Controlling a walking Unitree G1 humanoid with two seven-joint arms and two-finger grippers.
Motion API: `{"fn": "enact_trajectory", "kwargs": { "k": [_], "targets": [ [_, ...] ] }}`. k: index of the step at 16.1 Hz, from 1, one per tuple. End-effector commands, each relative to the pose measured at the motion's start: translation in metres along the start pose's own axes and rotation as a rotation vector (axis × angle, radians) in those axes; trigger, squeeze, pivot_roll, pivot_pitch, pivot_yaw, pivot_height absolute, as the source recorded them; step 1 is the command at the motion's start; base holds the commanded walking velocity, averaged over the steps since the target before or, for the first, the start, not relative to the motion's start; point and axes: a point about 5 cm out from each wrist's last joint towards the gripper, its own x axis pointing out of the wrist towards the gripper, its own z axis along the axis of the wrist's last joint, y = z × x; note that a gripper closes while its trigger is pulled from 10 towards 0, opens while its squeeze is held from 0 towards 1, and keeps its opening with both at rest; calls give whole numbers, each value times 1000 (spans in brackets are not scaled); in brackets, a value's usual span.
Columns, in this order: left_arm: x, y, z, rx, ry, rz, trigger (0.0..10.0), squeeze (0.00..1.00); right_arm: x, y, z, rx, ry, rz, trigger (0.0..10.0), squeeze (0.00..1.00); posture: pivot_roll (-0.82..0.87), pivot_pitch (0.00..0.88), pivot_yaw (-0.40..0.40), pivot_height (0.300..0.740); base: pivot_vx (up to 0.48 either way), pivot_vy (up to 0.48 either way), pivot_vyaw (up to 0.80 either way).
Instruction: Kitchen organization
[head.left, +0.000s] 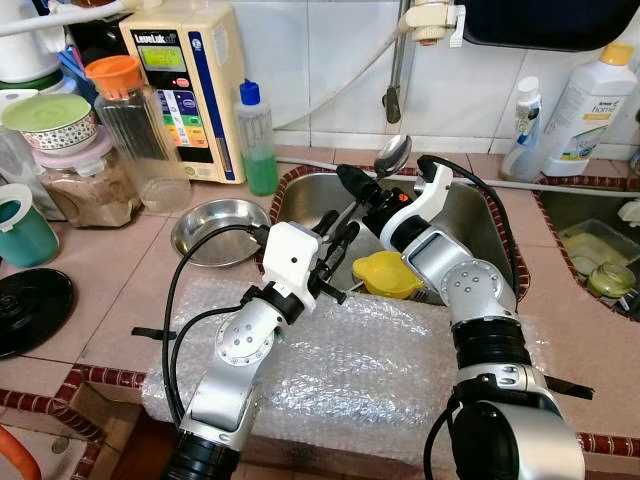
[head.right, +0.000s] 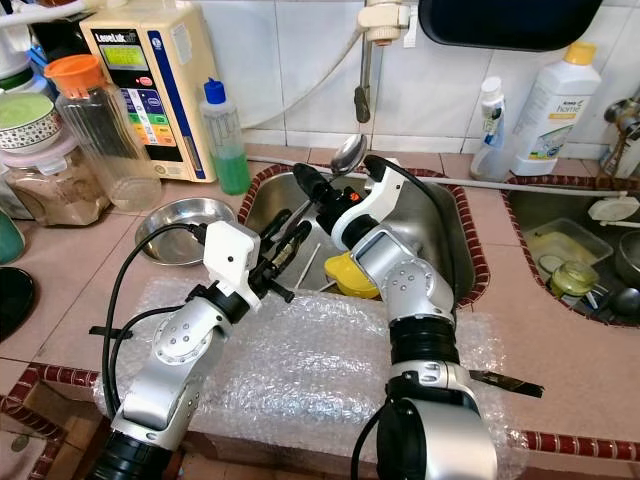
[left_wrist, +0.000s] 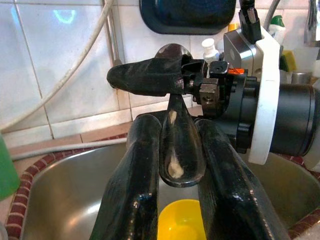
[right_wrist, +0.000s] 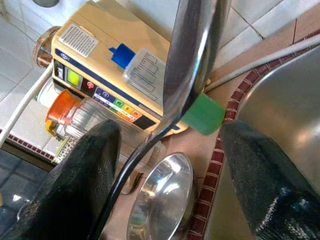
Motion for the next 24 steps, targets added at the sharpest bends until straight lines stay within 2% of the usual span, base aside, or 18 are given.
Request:
{"fn": "enact_trajectory", "kwargs": {
  "k": [1, 9, 16, 17, 18, 20, 22, 24],
  "targets": [
    [1, -1, 10, 5, -50, -8, 0, 0, 1, -4, 5, -5, -16, -32, 0, 0, 53, 0, 46, 740, 0, 0, 0],
    [1, 15, 9, 40, -45, 76, 0, 0, -6, -15, 15, -11, -64, -85, 0, 0, 45, 0, 44, 740, 0, 0, 0],
    [3, 8, 7, 32, -38, 61, 0, 0, -8, -18, 25, -8, -105, -126, 0, 0, 23, 0, 48, 740, 0, 0, 0],
    [5, 6, 6, 18, -36, 36, 6627, 63, -7, -19, 26, -9, -124, -146, 0, 0, 19, 0, 61, 740, 0, 0, 0],
    [6, 6, 7, 7, -40, 37, 10000, 1000, -7, -20, 28, -24, -143, -169, 0, 0, 19, 0, 63, 740, 0, 0, 0],
    [7, 8, 6, 3, -36, 36, 10000, 1000, -7, -23, 31, -39, -178, -205, 0, 0, 26, 0, 73, 740, 0, 0, 0],
    [6, 11, 3, 1, -20, 39, 10000, 1000, -9, -29, 35, -103, -228, -280, 0, 0, 38, 0, 67, 740, 0, 0, 0],
    [4, 11, 1, -6, -8, 47, 10000, 1000, -7, -32, 36, -164, -229, -299, 0, 0, 51, 0, 55, 740, 0, 0, 0]
  ]
}}
